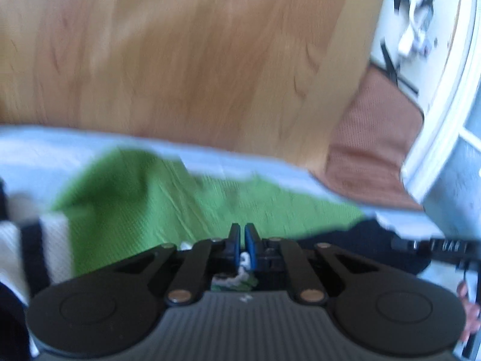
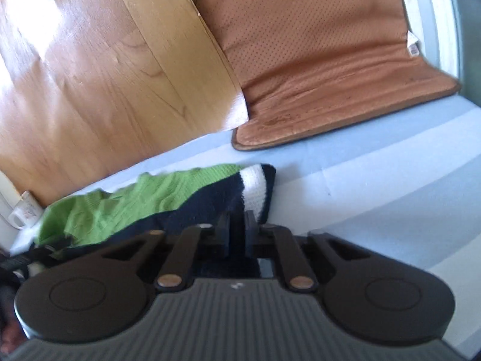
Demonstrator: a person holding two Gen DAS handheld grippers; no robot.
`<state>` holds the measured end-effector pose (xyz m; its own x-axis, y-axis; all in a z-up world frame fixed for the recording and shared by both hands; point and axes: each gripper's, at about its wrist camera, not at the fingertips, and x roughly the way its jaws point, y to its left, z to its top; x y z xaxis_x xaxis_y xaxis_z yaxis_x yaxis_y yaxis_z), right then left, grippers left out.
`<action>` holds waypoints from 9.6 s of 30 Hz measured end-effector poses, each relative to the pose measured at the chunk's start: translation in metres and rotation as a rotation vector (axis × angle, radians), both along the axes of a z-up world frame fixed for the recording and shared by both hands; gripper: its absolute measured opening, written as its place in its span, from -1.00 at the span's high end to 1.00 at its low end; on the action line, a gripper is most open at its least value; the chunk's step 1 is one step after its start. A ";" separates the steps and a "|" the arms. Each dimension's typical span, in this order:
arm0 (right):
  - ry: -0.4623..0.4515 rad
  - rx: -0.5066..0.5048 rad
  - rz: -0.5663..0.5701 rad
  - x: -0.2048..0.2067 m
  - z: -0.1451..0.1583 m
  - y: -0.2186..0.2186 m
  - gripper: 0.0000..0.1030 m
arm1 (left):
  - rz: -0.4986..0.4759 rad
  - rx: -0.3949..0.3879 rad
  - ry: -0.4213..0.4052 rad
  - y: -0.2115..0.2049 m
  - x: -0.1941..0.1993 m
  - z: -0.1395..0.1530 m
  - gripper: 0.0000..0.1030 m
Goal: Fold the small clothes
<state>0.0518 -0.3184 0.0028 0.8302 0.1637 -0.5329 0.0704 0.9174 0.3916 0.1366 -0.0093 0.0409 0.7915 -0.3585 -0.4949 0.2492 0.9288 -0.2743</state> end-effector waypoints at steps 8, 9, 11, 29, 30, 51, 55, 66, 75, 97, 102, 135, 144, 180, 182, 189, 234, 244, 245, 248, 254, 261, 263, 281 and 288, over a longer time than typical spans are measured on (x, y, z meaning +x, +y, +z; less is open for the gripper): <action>0.030 -0.126 0.082 0.014 -0.010 0.043 0.05 | 0.163 0.174 0.063 0.002 0.019 -0.015 0.78; 0.015 -0.110 0.074 0.011 -0.007 0.042 0.05 | 0.158 0.188 0.041 -0.001 0.016 -0.012 0.69; -0.020 -0.082 0.006 0.001 -0.001 0.037 0.04 | 0.160 0.199 -0.015 -0.005 0.007 -0.004 0.29; -0.030 0.093 0.364 -0.039 0.011 0.143 0.03 | 0.488 -0.066 0.181 0.208 -0.039 0.050 -0.03; -0.023 0.077 0.383 -0.040 0.008 0.151 0.03 | 0.457 -0.093 0.224 0.211 -0.040 0.039 -0.07; 0.015 0.151 0.407 -0.033 -0.016 0.157 0.03 | 0.507 -0.385 -0.116 0.244 -0.083 0.087 0.79; 0.014 0.177 0.390 -0.033 -0.017 0.155 0.03 | 0.426 -0.389 -0.091 0.217 -0.069 0.087 0.79; -0.117 0.454 -0.087 -0.053 -0.026 0.060 0.00 | -0.234 -0.229 0.004 0.002 -0.050 0.089 0.08; -0.101 0.541 -0.113 -0.053 -0.033 0.047 -0.01 | -0.051 -0.212 -0.003 0.059 -0.082 0.061 -0.03; 0.021 0.319 -0.151 -0.054 -0.022 -0.037 0.59 | 0.240 -0.180 0.261 0.109 0.001 -0.009 0.04; -0.017 0.280 -0.154 -0.047 -0.012 -0.041 0.52 | 0.213 -0.078 0.255 0.088 0.005 -0.011 0.16; 0.044 0.004 0.239 -0.001 -0.014 0.074 0.34 | 0.343 0.126 0.240 0.110 -0.040 -0.010 0.91; 0.046 0.162 0.212 -0.006 -0.024 0.056 0.37 | 0.117 0.367 0.032 0.049 -0.077 0.005 0.25; 0.240 -0.074 0.473 0.182 -0.017 0.106 -0.45 | 0.196 0.184 0.287 0.084 0.082 -0.015 -0.20; 0.211 -0.138 0.501 0.178 -0.018 0.116 0.29 | 0.191 0.180 0.260 0.083 0.085 -0.017 0.57; 0.072 -0.107 0.458 0.123 0.038 0.099 0.78 | 0.169 0.124 0.074 0.085 0.039 0.022 0.83; 0.008 0.113 0.067 -0.185 0.014 -0.012 0.68 | 0.058 -0.005 0.298 0.120 -0.147 0.008 0.73; 0.029 0.199 0.130 -0.228 0.026 -0.022 0.34 | 0.021 0.122 0.154 0.114 -0.233 0.031 0.10; 0.048 0.221 0.153 -0.237 0.024 -0.020 0.34 | 0.013 0.114 0.154 0.118 -0.245 0.033 0.08; 0.082 0.302 0.206 -0.266 0.011 -0.015 0.34 | -0.013 0.072 0.195 0.128 -0.281 0.032 0.08; 0.133 0.391 0.240 -0.291 -0.018 0.000 0.34 | -0.036 -0.024 0.276 0.132 -0.332 0.010 -0.01; 0.124 0.479 0.247 -0.281 -0.026 0.003 0.34 | 0.015 -0.202 0.370 0.126 -0.353 -0.020 -0.15; 0.131 0.482 0.239 -0.277 -0.030 0.004 0.42 | 0.037 -0.239 0.387 0.123 -0.350 -0.026 -0.21; -0.090 0.468 0.196 -0.288 0.024 -0.047 0.82 | 0.033 -0.610 0.394 0.161 -0.336 -0.011 0.84; -0.132 0.422 0.224 -0.180 0.068 -0.042 0.82 | 0.053 -0.613 0.251 0.157 -0.249 0.047 0.85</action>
